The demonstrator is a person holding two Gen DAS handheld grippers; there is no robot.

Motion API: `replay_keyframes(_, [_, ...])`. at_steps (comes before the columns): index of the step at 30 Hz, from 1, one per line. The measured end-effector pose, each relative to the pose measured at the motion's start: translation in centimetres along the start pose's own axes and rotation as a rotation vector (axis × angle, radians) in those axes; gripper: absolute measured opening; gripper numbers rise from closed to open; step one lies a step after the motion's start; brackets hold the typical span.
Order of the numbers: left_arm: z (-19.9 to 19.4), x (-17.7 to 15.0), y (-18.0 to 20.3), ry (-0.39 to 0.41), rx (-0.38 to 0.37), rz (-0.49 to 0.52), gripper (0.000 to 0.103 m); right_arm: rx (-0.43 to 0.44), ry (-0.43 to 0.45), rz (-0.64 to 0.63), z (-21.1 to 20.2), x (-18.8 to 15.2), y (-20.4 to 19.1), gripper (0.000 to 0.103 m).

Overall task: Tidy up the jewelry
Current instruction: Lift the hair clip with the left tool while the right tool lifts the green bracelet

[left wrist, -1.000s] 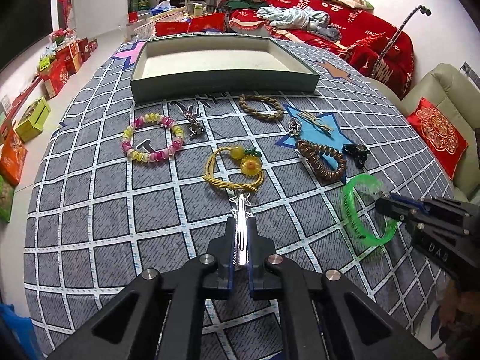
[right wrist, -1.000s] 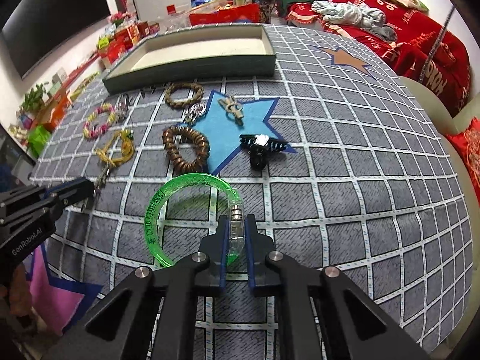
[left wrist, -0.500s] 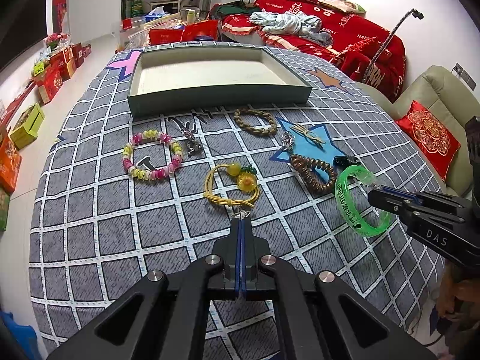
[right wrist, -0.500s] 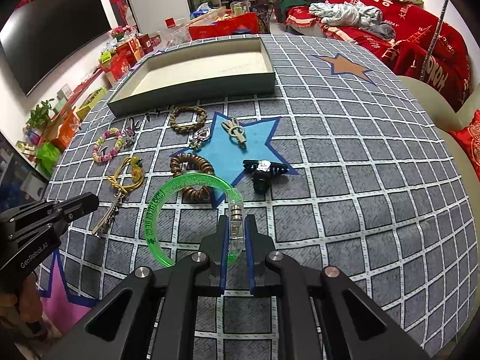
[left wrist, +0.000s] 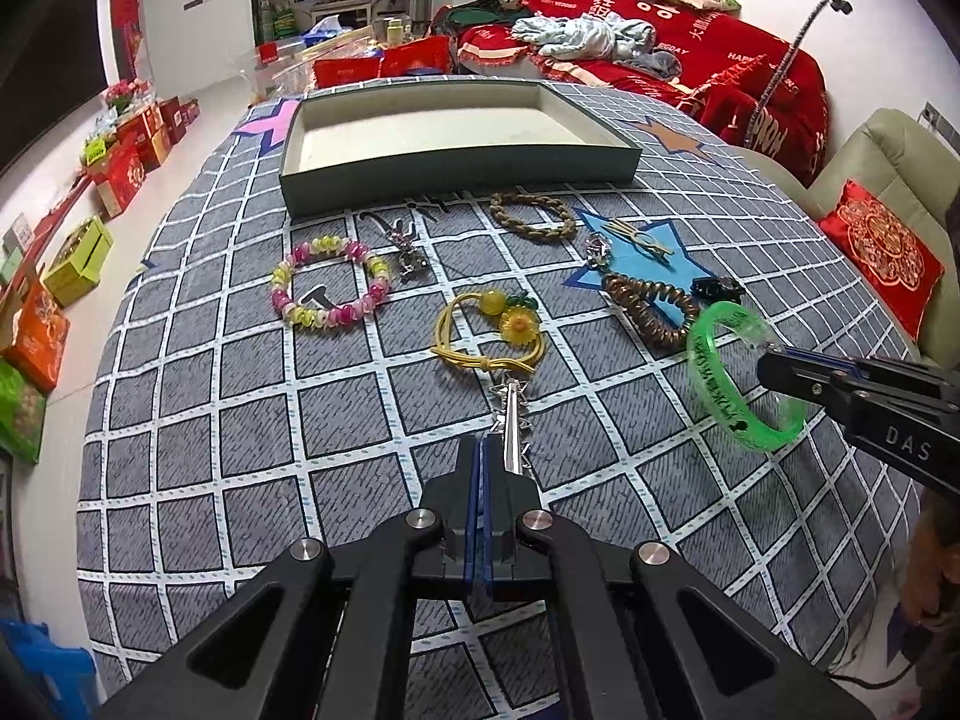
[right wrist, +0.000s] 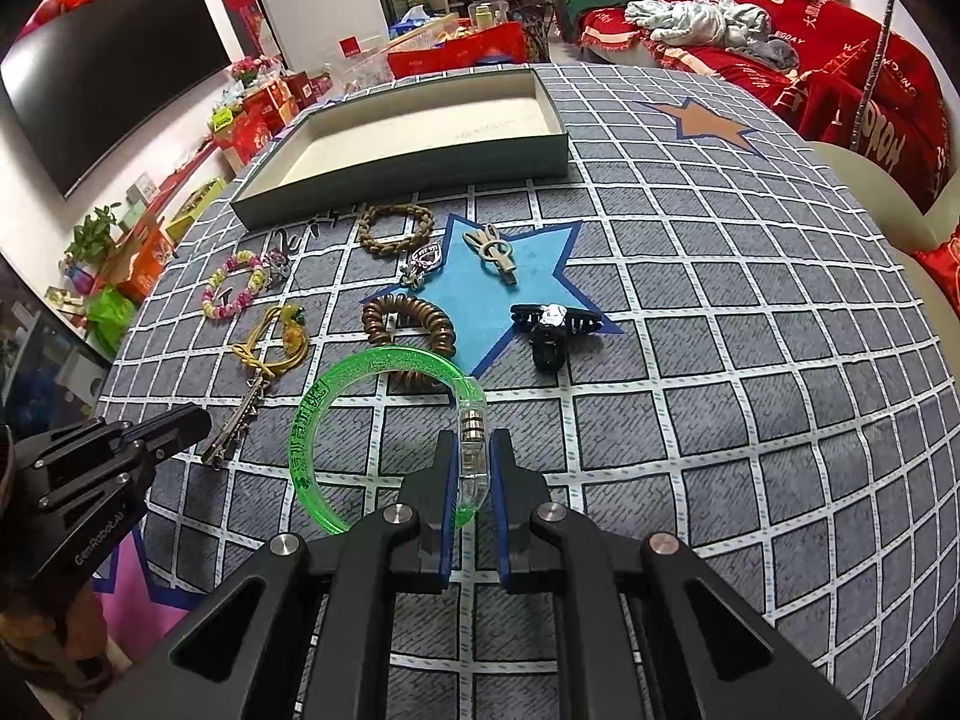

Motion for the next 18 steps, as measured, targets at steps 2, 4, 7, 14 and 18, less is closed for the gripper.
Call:
replay_keyframes(2, [0.2, -0.1, -0.3, -0.014, -0.005, -0.016, 0.017, 0.004, 0.003, 0.009, -0.2, 0.0, 0.2, 0.011])
replay_keyframes(4, [0.4, -0.2, -0.3, -0.020, -0.011, -0.023, 0.017, 0.008, 0.005, 0.015, -0.3, -0.1, 0.3, 0.011])
replay_keyframes(7, [0.2, -0.3, -0.3, -0.017, -0.021, -0.032, 0.017, 0.010, 0.010, 0.021, -0.5, -0.1, 0.5, 0.011])
replay_keyframes(14, [-0.3, 0.0, -0.4, 0.011, -0.016, -0.030, 0.017, 0.016, 0.027, 0.030, -1.0, 0.1, 0.6, 0.011])
replay_keyframes(18, [-0.4, -0.2, -0.1, 0.011, -0.056, -0.039, 0.017, 0.023, 0.032, 0.042, -1.2, 0.1, 0.9, 0.011])
Point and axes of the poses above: each gripper's, at about its wrist camera, not at the fingertips, and z roughly the way its jaws point, y to its right, x to its top, the point moved 6 cm from there along z, roughly the way its jaws point, and after that the axes turned 2 degrees about z, right-handed, at the moved point
